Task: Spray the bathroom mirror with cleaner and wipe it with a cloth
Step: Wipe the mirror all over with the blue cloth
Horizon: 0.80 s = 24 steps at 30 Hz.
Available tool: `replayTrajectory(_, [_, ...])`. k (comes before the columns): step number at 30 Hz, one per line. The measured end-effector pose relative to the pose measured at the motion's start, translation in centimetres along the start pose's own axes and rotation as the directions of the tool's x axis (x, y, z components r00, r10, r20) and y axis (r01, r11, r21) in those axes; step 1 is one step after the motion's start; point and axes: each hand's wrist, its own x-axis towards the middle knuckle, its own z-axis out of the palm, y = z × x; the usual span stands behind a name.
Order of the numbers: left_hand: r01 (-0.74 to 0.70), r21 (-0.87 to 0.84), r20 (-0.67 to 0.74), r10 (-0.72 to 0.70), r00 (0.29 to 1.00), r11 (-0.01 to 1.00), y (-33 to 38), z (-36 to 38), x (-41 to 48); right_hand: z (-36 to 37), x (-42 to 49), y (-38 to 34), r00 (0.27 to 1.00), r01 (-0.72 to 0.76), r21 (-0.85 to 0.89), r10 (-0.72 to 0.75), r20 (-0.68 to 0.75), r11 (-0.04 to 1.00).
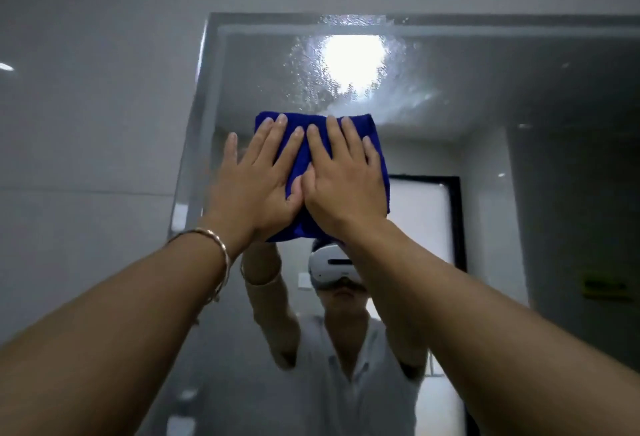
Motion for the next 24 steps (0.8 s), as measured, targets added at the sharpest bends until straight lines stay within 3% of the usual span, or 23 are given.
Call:
replayTrajectory(11, [0.141, 0.033, 0.045, -0.142, 0.989, 0.989, -13.8, 1.9, -4.3, 5.3, 4.7, -13.2, 0.993, 0.119, -0.027, -0.119, -0.015, 0.993])
replayTrajectory(14, [0.138, 0.003, 0.054, -0.138, 0.989, 0.990, -14.0, 2.1, -4.6, 5.6, 4.8, -13.6, 0.991, 0.092, -0.051, -0.096, -0.089, 0.994])
replayTrajectory(24, [0.267, -0.273, 0.065, -0.260, 0.964, 0.924, -11.8, 2.9, -6.0, 5.3, 4.1, -12.4, 0.983, 0.159, -0.014, -0.159, -0.086, 0.987])
